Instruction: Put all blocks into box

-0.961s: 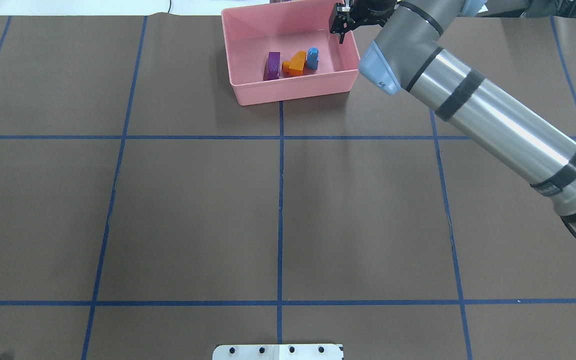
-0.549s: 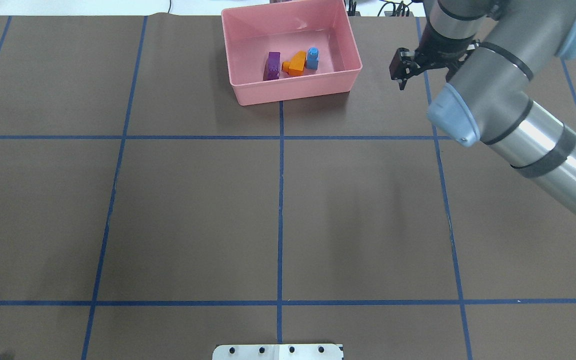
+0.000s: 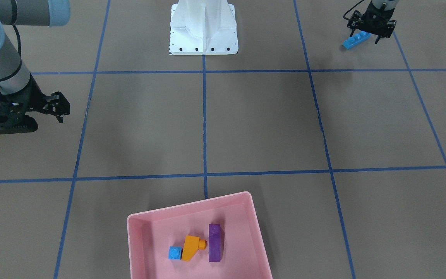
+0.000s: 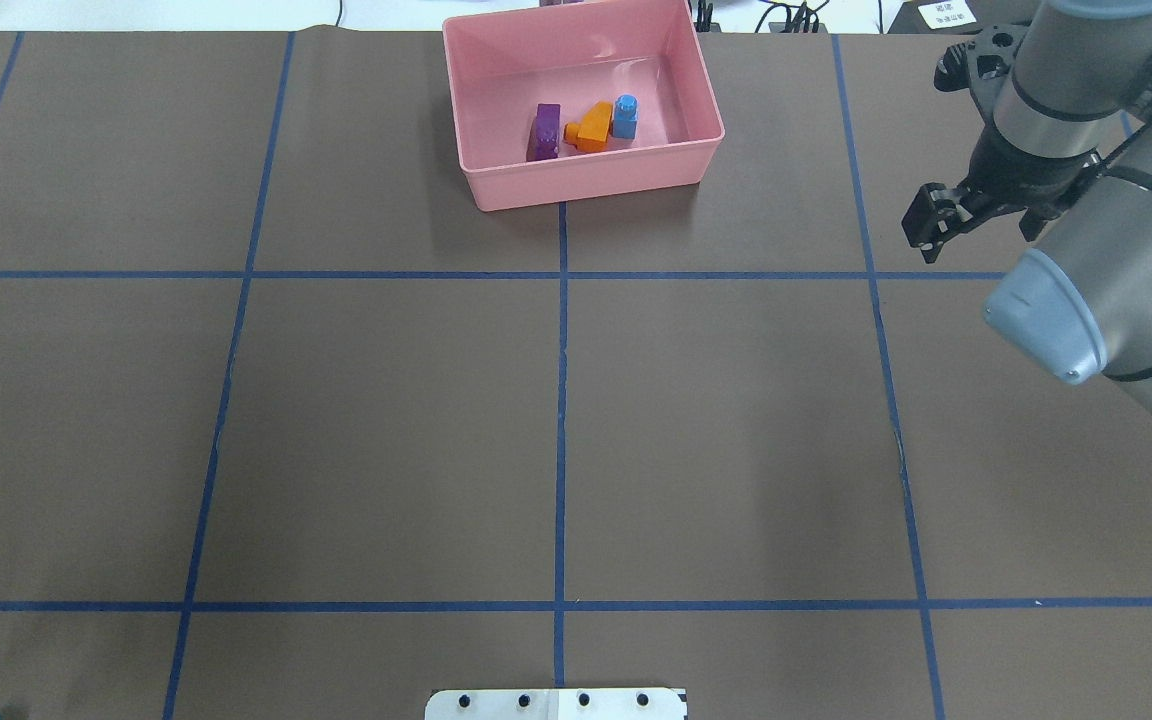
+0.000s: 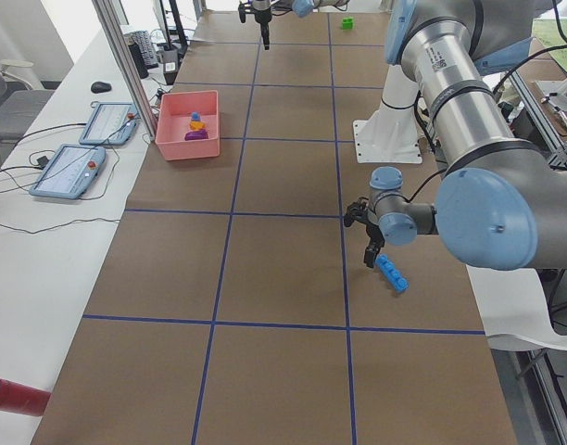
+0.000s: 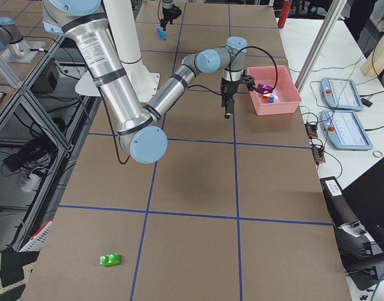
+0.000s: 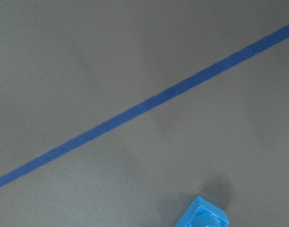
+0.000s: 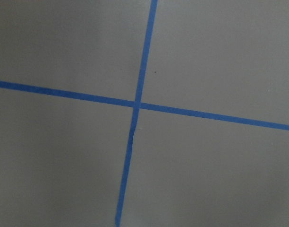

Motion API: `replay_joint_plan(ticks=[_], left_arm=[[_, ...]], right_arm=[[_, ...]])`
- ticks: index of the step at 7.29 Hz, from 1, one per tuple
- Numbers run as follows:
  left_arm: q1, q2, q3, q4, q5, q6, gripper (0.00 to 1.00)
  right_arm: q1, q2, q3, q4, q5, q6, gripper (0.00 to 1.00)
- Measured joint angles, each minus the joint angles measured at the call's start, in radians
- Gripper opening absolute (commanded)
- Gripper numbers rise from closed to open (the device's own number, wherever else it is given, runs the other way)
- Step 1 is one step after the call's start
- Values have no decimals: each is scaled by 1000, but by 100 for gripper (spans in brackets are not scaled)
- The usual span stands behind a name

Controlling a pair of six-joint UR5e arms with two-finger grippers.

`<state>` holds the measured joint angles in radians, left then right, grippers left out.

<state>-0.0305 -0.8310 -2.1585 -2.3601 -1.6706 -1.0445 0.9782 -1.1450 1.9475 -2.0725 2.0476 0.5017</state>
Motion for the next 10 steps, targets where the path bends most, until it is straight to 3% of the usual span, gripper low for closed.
replay_joint_plan(ticks=[2,4,5,6,7,8,9,10], left_arm=[[116,1,9,-9,63,-86,100],[146,-4,48,-34,77,-103,100],[152,-5,76,-67,80,-104,91],[157,-6,93,-92,82,-107,91],[169,-6,100,-105,85,-120,62],[205,-7,103,-114,102,-152,15],[231,-7,104,-117,120,-170,0],[244,-5,104,-123,132,-180,0]], right_arm=[[27,-68,15,3,-3,-97,100],[55,-116,18,6,-4,-169,100],[64,-133,21,6,-4,-192,100],[72,-145,26,6,-4,-206,100],[81,-152,28,6,-4,-220,100],[96,-162,27,6,-4,-246,100],[108,-167,25,6,-4,-268,100],[120,-170,23,6,-4,-284,100]])
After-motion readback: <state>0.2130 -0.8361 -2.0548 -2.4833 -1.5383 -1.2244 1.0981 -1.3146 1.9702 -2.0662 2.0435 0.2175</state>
